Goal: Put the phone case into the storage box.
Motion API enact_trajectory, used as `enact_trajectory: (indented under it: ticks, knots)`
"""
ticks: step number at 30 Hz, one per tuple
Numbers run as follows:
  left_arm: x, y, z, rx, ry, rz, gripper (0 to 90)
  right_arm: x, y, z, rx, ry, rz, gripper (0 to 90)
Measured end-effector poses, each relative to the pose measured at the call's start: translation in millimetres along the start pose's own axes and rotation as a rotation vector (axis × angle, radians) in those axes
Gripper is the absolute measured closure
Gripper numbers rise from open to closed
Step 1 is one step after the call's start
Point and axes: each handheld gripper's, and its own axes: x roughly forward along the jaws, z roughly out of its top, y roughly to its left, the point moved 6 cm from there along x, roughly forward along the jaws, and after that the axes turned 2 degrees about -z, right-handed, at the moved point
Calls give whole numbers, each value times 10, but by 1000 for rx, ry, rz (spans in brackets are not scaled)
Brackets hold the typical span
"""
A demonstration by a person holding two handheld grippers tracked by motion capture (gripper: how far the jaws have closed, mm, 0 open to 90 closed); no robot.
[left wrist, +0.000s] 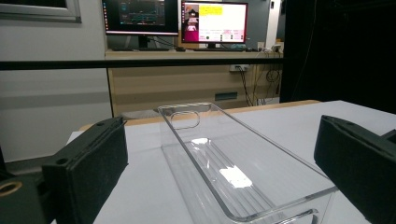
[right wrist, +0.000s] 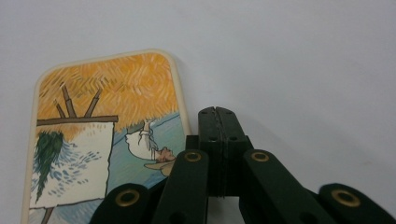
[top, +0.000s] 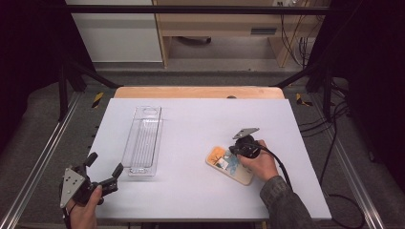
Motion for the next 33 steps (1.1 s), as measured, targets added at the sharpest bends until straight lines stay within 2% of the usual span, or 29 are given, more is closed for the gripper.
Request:
enact_trajectory:
  ticks: [3, 9, 15, 20, 21, 31, 32, 33]
  knots:
    - [-7, 6, 4, 0, -1, 2, 25, 20, 148, 36, -28, 3, 20, 900]
    - [-5, 5, 5, -1, 0, 1, 25, 11, 245, 36, -59, 8, 19, 900]
    - [3, -11, 3, 4, 4, -3, 25, -32, 249, -11, -52, 11, 21, 900]
    - [4, -15, 1, 4, 6, -3, 26, -52, 348, -17, -64, 20, 41, 900]
    - [5, -16, 0, 4, 6, -3, 26, -58, 422, -24, -71, 14, 52, 900]
    - [20, -36, -6, 10, 11, -10, 26, -111, 606, -71, -79, 17, 85, 900]
    - [21, -37, -7, 10, 12, -10, 26, -114, 618, -75, -77, 13, 87, 895]
    - [22, -41, -6, 11, 12, -12, 26, -129, 596, -71, -60, 4, 60, 805]
